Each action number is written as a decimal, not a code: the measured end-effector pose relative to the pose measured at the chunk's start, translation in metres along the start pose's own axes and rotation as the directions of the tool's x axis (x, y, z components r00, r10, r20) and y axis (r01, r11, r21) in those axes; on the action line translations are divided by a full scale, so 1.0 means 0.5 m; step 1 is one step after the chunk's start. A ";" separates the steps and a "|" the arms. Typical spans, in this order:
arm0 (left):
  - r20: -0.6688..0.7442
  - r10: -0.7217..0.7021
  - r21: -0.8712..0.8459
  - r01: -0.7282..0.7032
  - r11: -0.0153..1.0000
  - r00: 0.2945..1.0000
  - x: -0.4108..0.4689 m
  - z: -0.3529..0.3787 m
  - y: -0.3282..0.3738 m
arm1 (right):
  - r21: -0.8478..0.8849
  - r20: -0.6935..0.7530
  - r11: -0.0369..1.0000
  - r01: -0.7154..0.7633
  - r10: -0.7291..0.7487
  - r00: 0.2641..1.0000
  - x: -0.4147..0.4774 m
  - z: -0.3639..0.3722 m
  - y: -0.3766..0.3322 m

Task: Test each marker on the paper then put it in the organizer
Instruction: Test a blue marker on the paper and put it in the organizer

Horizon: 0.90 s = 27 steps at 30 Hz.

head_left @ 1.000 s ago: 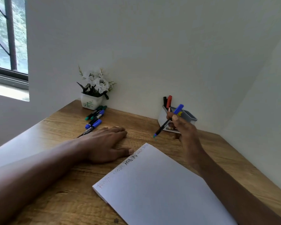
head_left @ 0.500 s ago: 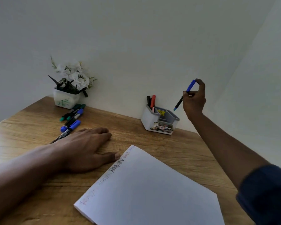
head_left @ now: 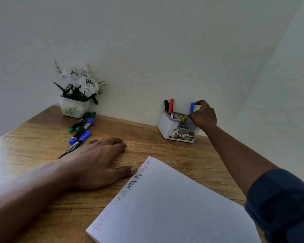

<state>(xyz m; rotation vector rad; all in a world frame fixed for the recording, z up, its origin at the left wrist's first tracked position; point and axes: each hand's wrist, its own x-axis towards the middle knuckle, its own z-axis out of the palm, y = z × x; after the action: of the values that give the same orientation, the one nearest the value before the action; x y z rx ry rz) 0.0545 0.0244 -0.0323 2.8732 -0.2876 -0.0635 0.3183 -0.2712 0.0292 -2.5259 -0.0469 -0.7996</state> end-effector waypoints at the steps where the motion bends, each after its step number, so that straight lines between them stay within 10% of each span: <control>1: -0.002 -0.001 -0.001 0.001 1.000 1.000 -0.001 0.000 0.000 | 0.019 -0.005 1.000 -0.009 0.009 1.000 -0.003 -0.005 -0.004; 10: -0.006 -0.012 0.010 0.013 1.000 1.000 -0.001 0.004 0.002 | 0.233 -0.230 0.796 0.558 -0.513 0.827 -0.132 -0.034 -0.115; 14: -0.009 -0.008 0.010 0.008 1.000 1.000 -0.005 0.003 0.003 | 0.522 0.185 0.809 0.271 -0.417 0.890 -0.199 -0.021 -0.224; 17: -0.011 -0.004 0.014 0.004 1.000 1.000 -0.005 0.003 0.003 | 0.541 0.507 0.841 0.009 -0.334 0.794 -0.224 0.019 -0.307; 27: -0.055 0.016 0.032 -0.015 0.999 0.998 -0.001 0.010 -0.001 | 0.314 0.741 0.948 -0.048 -0.214 0.636 -0.243 0.185 -0.533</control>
<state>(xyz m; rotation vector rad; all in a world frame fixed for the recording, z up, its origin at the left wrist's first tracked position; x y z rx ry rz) 0.0536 0.0240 -0.0373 2.8980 -0.3028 0.0235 0.2203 0.0196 0.0142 -2.3697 -0.5384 0.3189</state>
